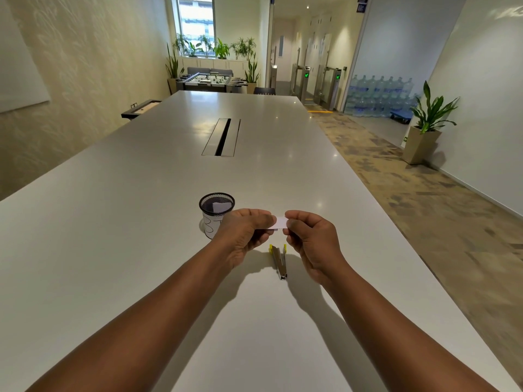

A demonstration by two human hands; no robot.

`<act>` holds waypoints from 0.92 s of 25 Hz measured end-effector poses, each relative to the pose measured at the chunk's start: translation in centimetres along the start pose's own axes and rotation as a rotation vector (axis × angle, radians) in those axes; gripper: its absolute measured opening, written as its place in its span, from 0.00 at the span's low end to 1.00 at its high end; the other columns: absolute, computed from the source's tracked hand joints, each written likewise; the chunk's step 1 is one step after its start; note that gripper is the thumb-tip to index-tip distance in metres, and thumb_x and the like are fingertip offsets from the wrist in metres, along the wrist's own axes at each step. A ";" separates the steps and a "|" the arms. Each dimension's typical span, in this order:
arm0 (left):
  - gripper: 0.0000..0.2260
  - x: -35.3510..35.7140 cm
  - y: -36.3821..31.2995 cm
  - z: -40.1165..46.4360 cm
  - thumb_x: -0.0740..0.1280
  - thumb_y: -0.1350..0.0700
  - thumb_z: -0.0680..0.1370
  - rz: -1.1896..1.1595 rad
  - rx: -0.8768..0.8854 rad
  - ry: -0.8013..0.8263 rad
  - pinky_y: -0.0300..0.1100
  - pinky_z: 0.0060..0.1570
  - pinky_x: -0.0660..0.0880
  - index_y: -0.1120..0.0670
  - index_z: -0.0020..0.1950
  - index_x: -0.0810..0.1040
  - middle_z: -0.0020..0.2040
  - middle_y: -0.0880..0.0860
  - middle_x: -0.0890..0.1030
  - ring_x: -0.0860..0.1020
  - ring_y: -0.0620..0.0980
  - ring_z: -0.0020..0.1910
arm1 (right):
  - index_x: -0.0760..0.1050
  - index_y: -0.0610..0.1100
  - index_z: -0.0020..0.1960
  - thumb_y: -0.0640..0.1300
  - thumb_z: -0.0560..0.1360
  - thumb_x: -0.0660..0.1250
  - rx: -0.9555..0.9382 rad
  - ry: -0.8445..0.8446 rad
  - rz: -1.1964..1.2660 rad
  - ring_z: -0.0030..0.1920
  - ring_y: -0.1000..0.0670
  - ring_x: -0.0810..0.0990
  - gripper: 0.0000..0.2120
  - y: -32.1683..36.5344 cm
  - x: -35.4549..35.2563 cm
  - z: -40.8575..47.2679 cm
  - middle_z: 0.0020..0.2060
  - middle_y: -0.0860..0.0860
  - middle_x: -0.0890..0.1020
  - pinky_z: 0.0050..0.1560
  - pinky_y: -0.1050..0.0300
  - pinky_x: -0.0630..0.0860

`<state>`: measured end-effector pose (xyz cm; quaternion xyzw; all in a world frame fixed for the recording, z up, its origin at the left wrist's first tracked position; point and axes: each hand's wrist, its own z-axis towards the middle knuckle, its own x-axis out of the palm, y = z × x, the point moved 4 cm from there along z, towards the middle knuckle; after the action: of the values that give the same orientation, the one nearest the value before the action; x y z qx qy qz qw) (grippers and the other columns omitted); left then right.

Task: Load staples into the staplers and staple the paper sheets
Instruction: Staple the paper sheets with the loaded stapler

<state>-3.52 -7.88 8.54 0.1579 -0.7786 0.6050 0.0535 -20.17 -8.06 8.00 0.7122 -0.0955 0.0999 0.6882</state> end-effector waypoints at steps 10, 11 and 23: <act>0.10 -0.1 0.4 0.5 0.77 0.68 0.70 0.005 0.006 0.041 0.39 0.34 0.81 0.60 0.49 0.83 0.38 0.57 0.86 0.85 0.50 0.34 | 0.85 0.42 0.49 0.33 0.76 0.69 0.007 -0.010 -0.002 0.36 0.51 0.82 0.08 -0.3 -0.2 0.5 0.37 0.45 0.86 0.40 0.59 0.80; 0.08 -0.2 0.5 0.6 0.76 0.67 0.72 0.002 0.006 0.035 0.38 0.33 0.81 0.60 0.49 0.83 0.38 0.57 0.86 0.84 0.50 0.34 | 0.85 0.42 0.49 0.33 0.76 0.70 0.011 -0.004 0.001 0.36 0.51 0.82 0.07 -0.4 -0.2 0.5 0.36 0.46 0.86 0.40 0.59 0.80; 0.13 -3.1 3.7 1.8 0.73 0.66 0.75 0.263 0.111 -0.093 0.46 0.41 0.84 0.58 0.56 0.75 0.44 0.62 0.86 0.86 0.52 0.39 | 0.85 0.45 0.48 0.32 0.74 0.70 -0.080 -0.041 -0.477 0.36 0.52 0.81 0.10 0.0 -0.4 2.1 0.38 0.47 0.87 0.43 0.55 0.80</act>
<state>-1.58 -8.27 3.84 0.0851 -0.7596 0.6408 -0.0713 -20.49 -10.20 7.79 0.6885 0.0575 -0.0839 0.7180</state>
